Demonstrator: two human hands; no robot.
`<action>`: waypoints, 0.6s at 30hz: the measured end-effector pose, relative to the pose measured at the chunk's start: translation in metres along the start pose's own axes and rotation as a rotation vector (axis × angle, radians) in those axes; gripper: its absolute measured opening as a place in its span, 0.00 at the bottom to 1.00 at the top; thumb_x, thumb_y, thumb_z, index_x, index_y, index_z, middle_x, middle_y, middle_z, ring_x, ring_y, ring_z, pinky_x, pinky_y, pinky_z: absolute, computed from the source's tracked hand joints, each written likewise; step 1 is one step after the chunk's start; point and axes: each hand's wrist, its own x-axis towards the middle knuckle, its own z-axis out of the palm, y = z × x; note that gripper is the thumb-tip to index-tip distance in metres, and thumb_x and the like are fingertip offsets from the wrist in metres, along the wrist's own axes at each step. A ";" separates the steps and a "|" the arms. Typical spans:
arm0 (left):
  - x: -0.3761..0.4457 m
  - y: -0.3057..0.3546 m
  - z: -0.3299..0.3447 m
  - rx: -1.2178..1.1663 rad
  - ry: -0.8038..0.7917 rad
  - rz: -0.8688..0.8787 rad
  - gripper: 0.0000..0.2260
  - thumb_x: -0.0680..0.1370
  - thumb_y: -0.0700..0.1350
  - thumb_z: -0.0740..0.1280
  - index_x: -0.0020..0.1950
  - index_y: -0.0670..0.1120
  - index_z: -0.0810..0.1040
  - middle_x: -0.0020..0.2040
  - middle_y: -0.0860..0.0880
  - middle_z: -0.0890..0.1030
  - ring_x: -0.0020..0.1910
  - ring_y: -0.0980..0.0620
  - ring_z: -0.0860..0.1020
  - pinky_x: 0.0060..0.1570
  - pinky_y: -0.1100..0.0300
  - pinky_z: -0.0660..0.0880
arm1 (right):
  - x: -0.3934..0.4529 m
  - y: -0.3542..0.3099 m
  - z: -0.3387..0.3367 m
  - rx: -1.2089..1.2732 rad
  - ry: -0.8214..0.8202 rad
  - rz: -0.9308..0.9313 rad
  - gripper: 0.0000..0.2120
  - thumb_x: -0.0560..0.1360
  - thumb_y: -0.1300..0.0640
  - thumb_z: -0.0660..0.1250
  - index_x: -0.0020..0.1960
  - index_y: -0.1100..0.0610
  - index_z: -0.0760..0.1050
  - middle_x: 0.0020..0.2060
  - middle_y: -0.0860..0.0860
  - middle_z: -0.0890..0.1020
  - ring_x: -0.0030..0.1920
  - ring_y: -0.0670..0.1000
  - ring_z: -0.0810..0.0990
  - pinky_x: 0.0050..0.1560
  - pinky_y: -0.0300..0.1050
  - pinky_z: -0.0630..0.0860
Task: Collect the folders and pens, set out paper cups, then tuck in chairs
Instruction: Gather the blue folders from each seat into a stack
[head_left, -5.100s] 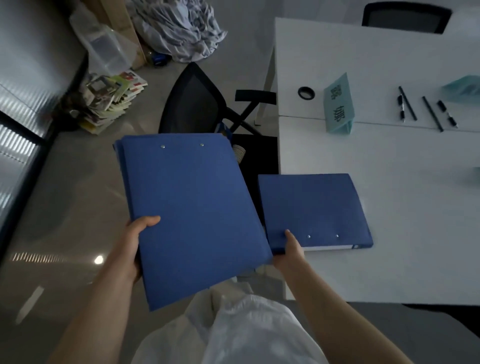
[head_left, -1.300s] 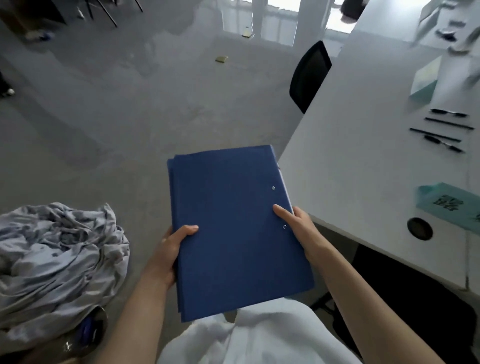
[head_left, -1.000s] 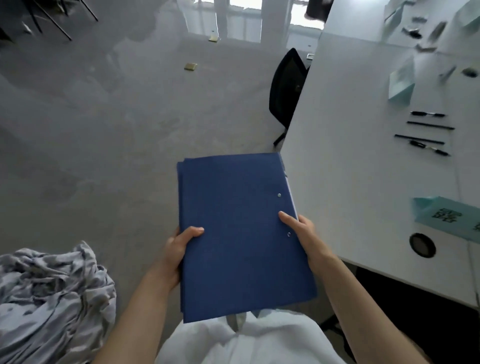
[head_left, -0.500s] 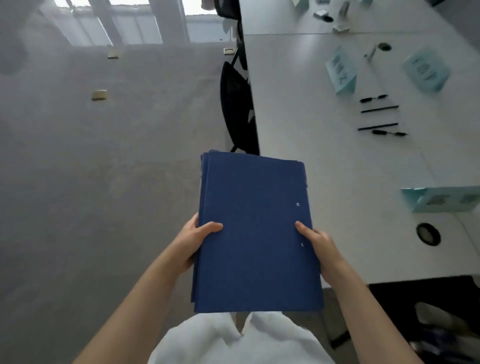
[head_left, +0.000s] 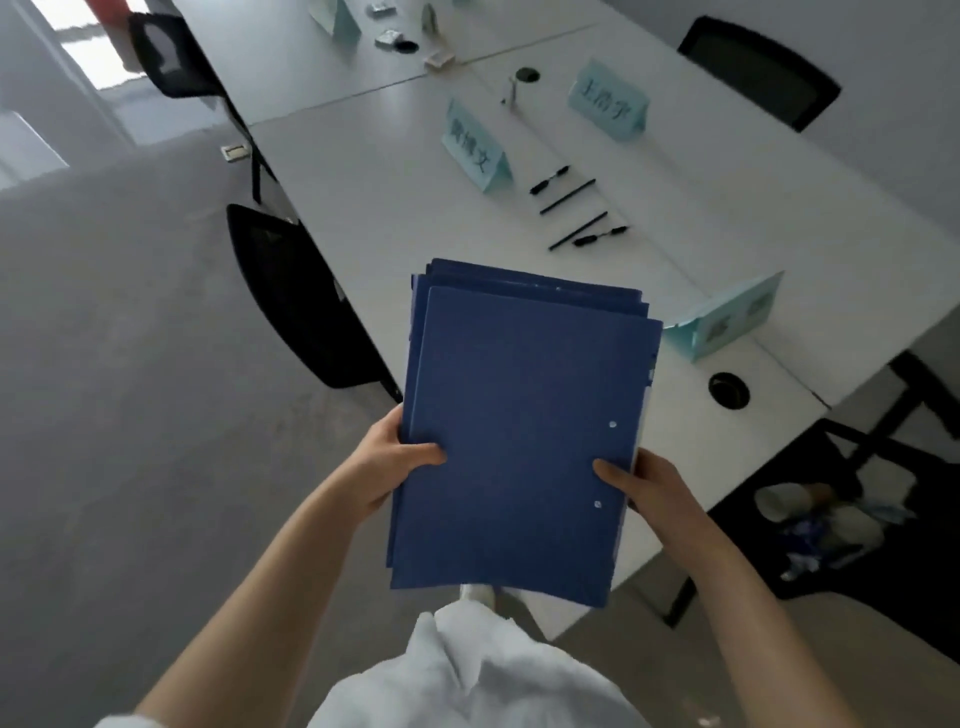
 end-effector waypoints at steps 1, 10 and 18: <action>0.007 0.005 0.003 0.024 -0.020 0.006 0.28 0.60 0.34 0.71 0.60 0.47 0.76 0.55 0.43 0.84 0.52 0.43 0.83 0.52 0.46 0.80 | 0.002 0.000 -0.006 -0.015 0.024 -0.018 0.17 0.73 0.52 0.72 0.60 0.52 0.77 0.54 0.46 0.83 0.53 0.48 0.83 0.55 0.47 0.78; 0.057 0.031 0.011 0.112 -0.150 0.084 0.32 0.57 0.30 0.71 0.60 0.47 0.76 0.55 0.46 0.84 0.54 0.44 0.81 0.53 0.47 0.79 | 0.002 -0.006 -0.009 -0.060 0.179 -0.136 0.24 0.72 0.64 0.72 0.63 0.50 0.68 0.53 0.39 0.77 0.46 0.31 0.79 0.42 0.28 0.76; 0.083 0.035 0.010 0.287 -0.270 0.156 0.33 0.59 0.29 0.68 0.65 0.39 0.75 0.57 0.44 0.82 0.57 0.48 0.81 0.52 0.55 0.80 | -0.026 0.017 0.023 -0.079 0.356 0.010 0.30 0.69 0.58 0.76 0.65 0.51 0.66 0.56 0.50 0.77 0.57 0.57 0.77 0.60 0.59 0.74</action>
